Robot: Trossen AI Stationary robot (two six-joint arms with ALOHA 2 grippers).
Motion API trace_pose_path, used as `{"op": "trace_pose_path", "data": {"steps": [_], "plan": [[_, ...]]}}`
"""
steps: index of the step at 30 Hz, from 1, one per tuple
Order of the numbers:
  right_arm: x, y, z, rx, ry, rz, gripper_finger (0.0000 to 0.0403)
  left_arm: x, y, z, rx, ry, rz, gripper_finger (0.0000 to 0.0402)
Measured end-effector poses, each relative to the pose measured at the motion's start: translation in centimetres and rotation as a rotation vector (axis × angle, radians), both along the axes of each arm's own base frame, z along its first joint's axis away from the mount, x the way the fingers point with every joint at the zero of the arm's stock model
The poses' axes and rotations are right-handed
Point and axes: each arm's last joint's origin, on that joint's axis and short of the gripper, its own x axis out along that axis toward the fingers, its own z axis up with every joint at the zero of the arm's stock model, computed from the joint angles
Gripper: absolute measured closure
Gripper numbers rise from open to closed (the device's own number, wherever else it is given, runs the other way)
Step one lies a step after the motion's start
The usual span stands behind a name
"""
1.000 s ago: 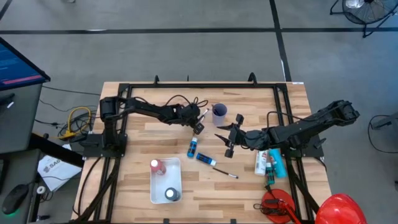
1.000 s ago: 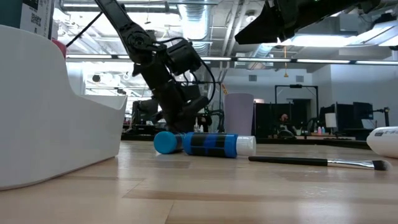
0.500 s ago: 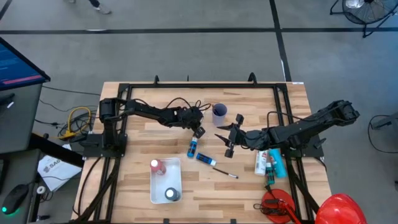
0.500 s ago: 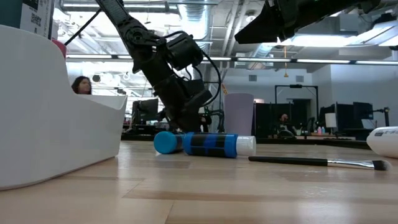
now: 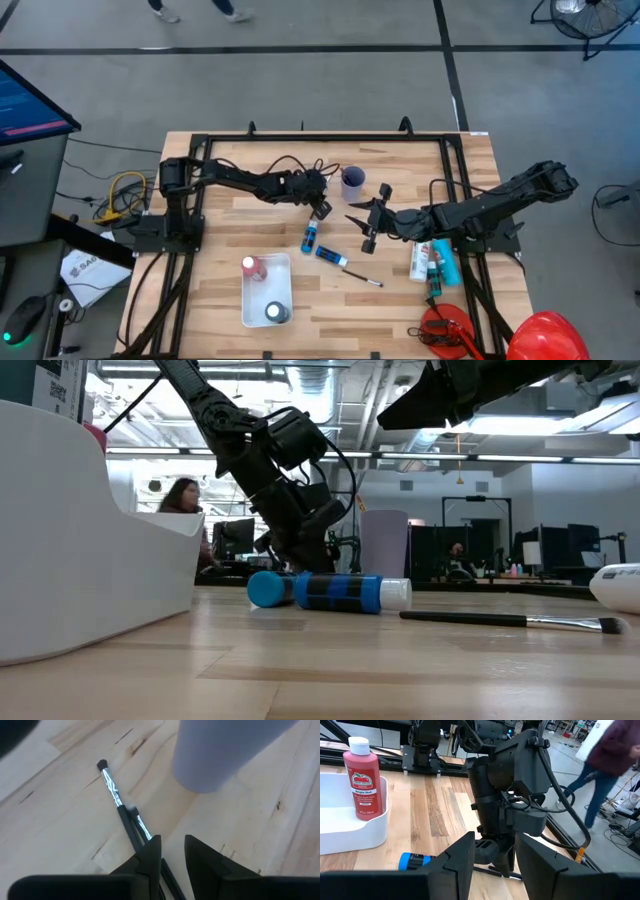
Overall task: Pick & Place Paint Supplies
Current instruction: Put the silver paint brush into the violet cup
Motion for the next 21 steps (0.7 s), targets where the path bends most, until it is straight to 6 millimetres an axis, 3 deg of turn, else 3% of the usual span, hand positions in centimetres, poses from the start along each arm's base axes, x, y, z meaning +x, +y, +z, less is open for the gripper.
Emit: {"op": "trace_pose_path", "data": {"steps": [21], "plan": [[0.0, 0.0, 0.0, 0.001, -0.001, 0.000, 0.0269, 0.4, 0.2, -0.8, 0.010, -0.010, 0.031, 0.0322]]}}
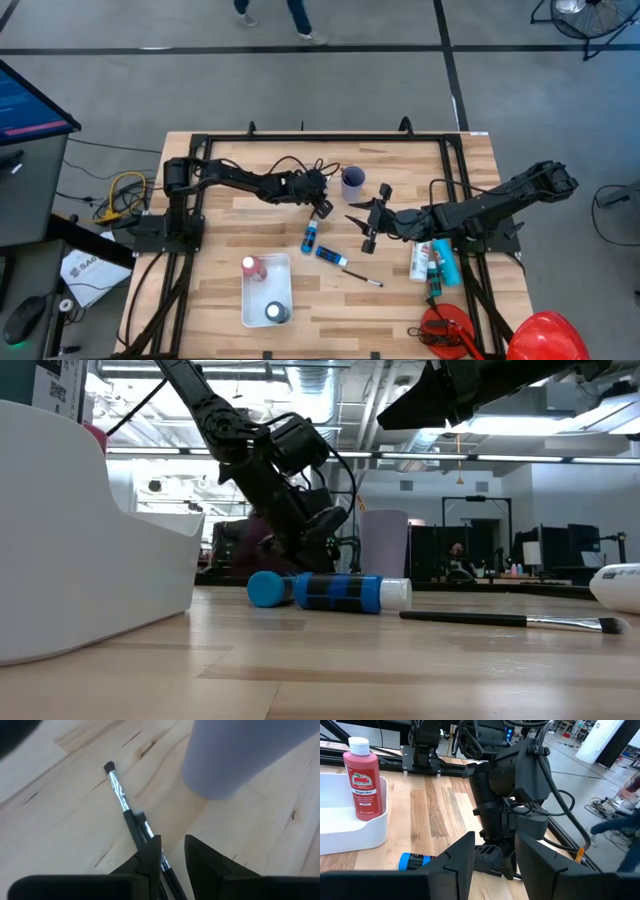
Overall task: Pick & Place Paint Supplies
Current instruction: Put the silver paint brush into the violet cup
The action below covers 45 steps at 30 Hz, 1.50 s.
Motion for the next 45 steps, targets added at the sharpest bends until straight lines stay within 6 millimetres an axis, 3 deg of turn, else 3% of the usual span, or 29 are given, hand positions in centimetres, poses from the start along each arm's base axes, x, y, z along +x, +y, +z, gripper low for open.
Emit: {"op": "trace_pose_path", "data": {"steps": [28, 36, 45], "plan": [[0.0, 0.0, 0.0, 0.000, 0.000, 0.001, 0.0262, -0.1, 0.2, 0.0, 0.014, 0.004, 0.031, 0.0322], [0.0, 0.0, 0.0, 0.000, 0.000, 0.001, 0.0266, 0.0, 0.0, -1.5, 0.011, 0.044, 0.032, 0.0322], [0.0, 0.0, 0.0, 0.000, 0.000, 0.000, 0.0264, 0.0, 0.1, -1.7, 0.015, 0.047, 0.038, 0.0322]]}}
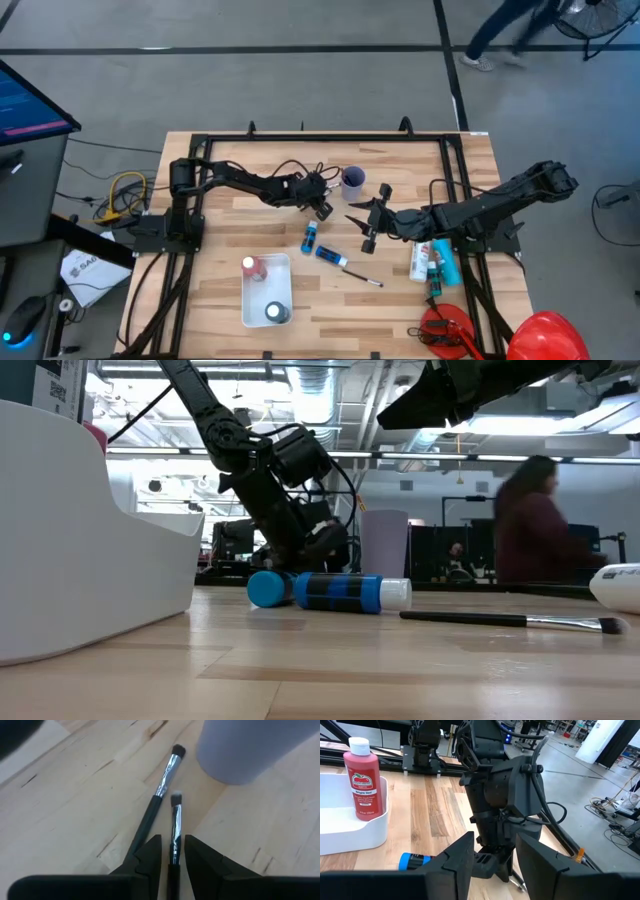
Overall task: Pick & Place Paint Supplies
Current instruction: Put the silver paint brush into the violet cup
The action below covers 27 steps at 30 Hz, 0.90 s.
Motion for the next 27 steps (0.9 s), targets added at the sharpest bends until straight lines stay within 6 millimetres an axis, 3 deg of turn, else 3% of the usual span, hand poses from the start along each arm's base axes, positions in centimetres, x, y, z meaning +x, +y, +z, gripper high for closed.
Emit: {"op": "trace_pose_path", "data": {"steps": [7, 16, 27], "plan": [[0.0, 0.0, 0.0, 0.000, 0.000, 0.000, 0.0265, -0.1, 0.2, -0.1, 0.005, 0.009, 0.007, 0.0330], [0.0, 0.0, 0.0, 0.001, -0.003, 0.000, 0.0261, -0.2, 0.6, -0.8, -0.041, 0.024, 0.017, 0.0392], [0.0, 0.0, 0.0, 0.001, -0.003, 0.001, 0.0262, -0.3, -0.5, 0.1, -0.055, 0.022, 0.002, 0.0395]]}}
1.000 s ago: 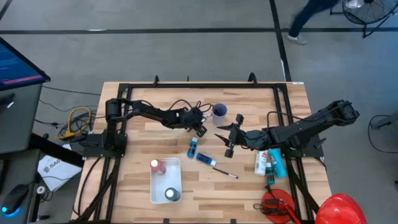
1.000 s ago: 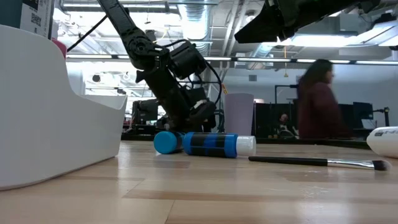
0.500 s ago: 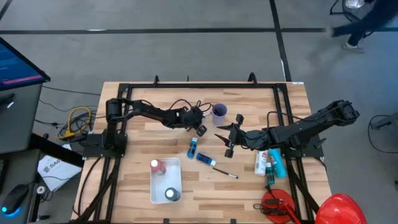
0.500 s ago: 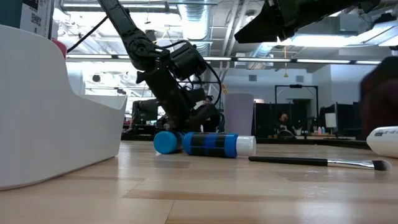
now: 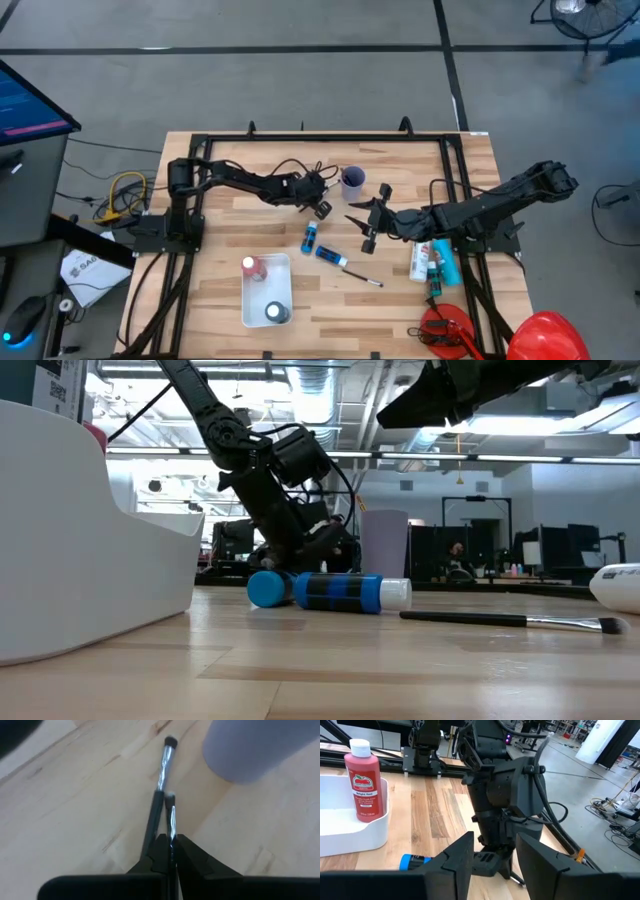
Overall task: Pick & Place Paint Supplies
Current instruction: Put the silver paint brush into the violet cup
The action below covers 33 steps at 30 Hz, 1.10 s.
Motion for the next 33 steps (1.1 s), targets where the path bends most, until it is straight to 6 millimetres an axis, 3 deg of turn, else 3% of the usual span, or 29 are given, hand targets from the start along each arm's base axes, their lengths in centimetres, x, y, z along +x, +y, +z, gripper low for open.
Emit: {"op": "trace_pose_path", "data": {"steps": [12, 17, 25, 33], "plan": [[-0.1, 0.0, -0.3, 0.075, -0.002, -0.011, 0.0263, 0.3, -1.9, 0.2, -0.010, 0.000, -0.044, 0.0396], [-0.1, -0.1, -0.9, 0.184, 0.045, 0.033, 0.0269, 0.3, -2.8, 0.4, -0.023, -0.003, -0.075, 0.0396], [-0.2, -0.2, -3.6, 0.314, 0.175, -0.050, 0.0277, 0.3, -4.5, 2.6, -0.035, -0.063, -0.154, 0.0396], [1.3, 0.2, -6.6, 0.336, 0.225, -0.088, 0.0281, 0.2, -5.7, 4.3, -0.015, -0.112, -0.201, 0.0396]]}}
